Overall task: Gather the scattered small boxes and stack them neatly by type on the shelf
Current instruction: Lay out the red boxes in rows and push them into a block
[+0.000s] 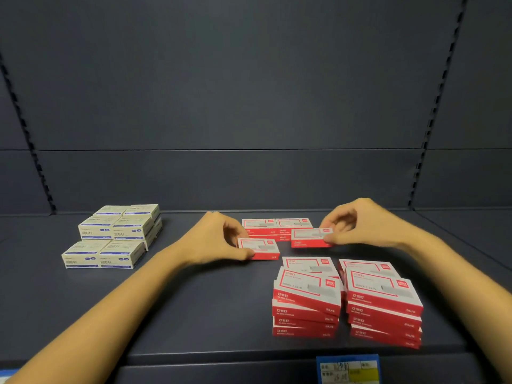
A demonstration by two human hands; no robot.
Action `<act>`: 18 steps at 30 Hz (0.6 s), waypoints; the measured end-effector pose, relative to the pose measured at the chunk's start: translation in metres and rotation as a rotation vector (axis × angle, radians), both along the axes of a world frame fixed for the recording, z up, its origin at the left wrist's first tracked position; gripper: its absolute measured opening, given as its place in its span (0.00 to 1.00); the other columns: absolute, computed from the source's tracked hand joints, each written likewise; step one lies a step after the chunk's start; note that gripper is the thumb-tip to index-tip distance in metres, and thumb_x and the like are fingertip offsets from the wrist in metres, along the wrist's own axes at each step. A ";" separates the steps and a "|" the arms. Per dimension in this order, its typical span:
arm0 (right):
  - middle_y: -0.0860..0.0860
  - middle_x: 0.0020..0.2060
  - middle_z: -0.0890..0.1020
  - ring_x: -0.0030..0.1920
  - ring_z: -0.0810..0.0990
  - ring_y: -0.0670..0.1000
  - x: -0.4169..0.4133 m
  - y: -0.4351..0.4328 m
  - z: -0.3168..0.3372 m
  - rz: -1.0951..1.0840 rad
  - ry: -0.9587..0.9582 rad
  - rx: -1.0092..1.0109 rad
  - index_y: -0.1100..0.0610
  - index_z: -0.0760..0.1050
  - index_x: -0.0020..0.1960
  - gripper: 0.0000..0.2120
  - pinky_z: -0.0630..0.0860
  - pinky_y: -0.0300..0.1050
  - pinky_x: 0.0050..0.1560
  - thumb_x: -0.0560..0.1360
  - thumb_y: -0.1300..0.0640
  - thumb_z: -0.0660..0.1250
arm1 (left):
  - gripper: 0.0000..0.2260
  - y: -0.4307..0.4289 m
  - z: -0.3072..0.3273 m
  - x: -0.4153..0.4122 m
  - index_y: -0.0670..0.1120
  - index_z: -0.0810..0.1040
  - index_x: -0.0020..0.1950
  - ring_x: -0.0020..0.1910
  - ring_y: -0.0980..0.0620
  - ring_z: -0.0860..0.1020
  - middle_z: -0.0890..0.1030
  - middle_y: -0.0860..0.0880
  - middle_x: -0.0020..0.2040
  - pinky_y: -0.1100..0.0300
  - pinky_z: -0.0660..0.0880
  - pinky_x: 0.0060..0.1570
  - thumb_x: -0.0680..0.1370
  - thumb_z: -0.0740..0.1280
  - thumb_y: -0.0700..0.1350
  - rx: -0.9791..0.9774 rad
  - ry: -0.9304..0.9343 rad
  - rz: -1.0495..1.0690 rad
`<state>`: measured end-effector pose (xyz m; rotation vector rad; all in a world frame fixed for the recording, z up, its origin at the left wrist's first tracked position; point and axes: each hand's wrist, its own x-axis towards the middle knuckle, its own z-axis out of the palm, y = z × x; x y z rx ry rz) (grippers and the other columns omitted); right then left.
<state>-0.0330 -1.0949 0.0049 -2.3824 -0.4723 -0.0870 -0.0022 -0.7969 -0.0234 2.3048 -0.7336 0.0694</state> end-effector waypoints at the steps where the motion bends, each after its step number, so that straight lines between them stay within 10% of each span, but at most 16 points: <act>1: 0.48 0.36 0.86 0.39 0.85 0.47 0.005 0.004 -0.003 0.007 0.023 -0.017 0.50 0.80 0.44 0.07 0.81 0.41 0.46 0.67 0.56 0.75 | 0.10 0.001 -0.003 0.001 0.48 0.83 0.43 0.41 0.59 0.81 0.85 0.55 0.41 0.64 0.78 0.47 0.65 0.76 0.49 0.020 -0.011 -0.006; 18: 0.41 0.36 0.85 0.40 0.85 0.44 0.019 0.008 -0.028 0.076 0.074 0.058 0.45 0.79 0.44 0.08 0.79 0.32 0.39 0.68 0.54 0.74 | 0.09 0.002 -0.016 0.005 0.49 0.84 0.46 0.45 0.56 0.79 0.81 0.54 0.46 0.52 0.76 0.50 0.69 0.73 0.52 0.046 -0.206 0.009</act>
